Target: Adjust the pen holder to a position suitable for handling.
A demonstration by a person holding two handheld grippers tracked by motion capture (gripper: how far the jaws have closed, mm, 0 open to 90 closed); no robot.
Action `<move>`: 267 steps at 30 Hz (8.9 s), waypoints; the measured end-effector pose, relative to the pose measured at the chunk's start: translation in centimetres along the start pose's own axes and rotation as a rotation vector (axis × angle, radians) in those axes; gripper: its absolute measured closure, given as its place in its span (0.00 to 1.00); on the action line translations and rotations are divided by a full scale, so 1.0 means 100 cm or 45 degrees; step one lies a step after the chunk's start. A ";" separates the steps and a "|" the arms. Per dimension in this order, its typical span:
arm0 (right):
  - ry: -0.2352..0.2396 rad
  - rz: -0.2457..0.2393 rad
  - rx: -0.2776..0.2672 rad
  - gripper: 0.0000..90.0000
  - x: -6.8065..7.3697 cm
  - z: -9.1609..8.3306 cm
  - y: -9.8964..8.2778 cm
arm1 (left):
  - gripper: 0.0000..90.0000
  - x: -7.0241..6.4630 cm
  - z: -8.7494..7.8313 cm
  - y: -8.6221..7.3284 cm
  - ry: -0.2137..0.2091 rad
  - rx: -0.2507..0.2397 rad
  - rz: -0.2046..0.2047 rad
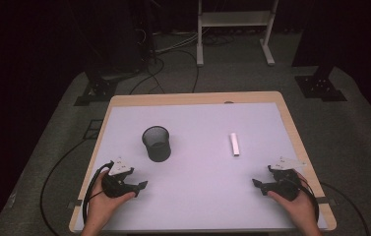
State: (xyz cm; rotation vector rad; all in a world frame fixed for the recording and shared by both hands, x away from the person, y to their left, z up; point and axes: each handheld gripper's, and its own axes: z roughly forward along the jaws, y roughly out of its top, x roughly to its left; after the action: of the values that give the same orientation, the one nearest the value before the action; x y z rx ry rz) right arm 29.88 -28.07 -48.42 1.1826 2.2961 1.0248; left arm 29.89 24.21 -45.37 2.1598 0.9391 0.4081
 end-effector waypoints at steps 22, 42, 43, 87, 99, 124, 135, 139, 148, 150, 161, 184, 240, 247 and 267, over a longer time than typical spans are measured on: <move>0.001 -0.003 0.001 0.19 0.000 0.000 0.000 | 0.27 0.009 -0.001 0.034 -0.007 -0.018 -0.008; 0.002 0.000 -0.001 0.19 0.000 0.000 0.000 | 0.25 0.026 -0.001 0.061 -0.011 -0.019 -0.035; 0.002 0.000 0.000 0.19 0.000 0.000 0.000 | 0.25 0.027 0.000 0.063 -0.014 -0.016 -0.039; 0.002 -0.001 0.000 0.19 0.000 0.000 0.000 | 0.30 0.062 0.019 0.124 0.020 -0.023 -0.077; 0.002 -0.001 0.001 0.19 0.000 0.000 0.000 | 0.40 0.067 0.040 0.123 0.039 0.010 -0.082; 0.002 0.002 0.001 0.19 0.000 0.000 0.000 | 0.82 0.066 0.064 0.123 0.065 0.127 -0.083; 0.003 0.003 0.001 0.19 0.000 0.000 0.000 | 0.90 0.063 0.061 0.128 0.026 0.152 -0.108; 0.003 0.003 0.001 0.19 0.000 0.000 0.000 | 0.91 0.060 0.059 0.129 0.030 0.155 -0.083; 0.003 0.004 0.000 0.19 0.000 0.000 0.000 | 0.92 0.053 0.053 0.132 0.030 0.135 -0.064; 0.003 0.003 0.000 0.19 0.000 0.000 0.000 | 0.92 0.050 0.051 0.132 0.026 0.129 -0.068; 0.003 0.003 0.000 0.19 0.000 0.000 0.000 | 0.92 0.034 0.038 0.137 -0.035 0.104 -0.036; 0.003 0.001 0.001 0.19 0.000 0.000 0.000 | 0.92 -0.017 0.032 0.140 -0.151 0.075 0.084; 0.003 -0.002 0.001 0.19 0.000 0.000 0.000 | 0.89 -0.072 0.078 0.141 -0.322 0.188 0.174; 0.002 0.000 0.001 0.19 0.000 0.000 0.000 | 0.78 -0.069 0.071 0.142 -0.333 0.144 0.165; 0.003 0.001 0.000 0.19 0.000 0.000 0.000 | 0.56 -0.051 0.031 0.141 -0.362 0.017 0.097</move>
State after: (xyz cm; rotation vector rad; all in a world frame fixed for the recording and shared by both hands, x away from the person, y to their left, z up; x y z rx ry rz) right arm 29.88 -28.12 -48.43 1.1834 2.2977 1.0270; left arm 35.06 12.42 -37.14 2.1985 0.7042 0.1253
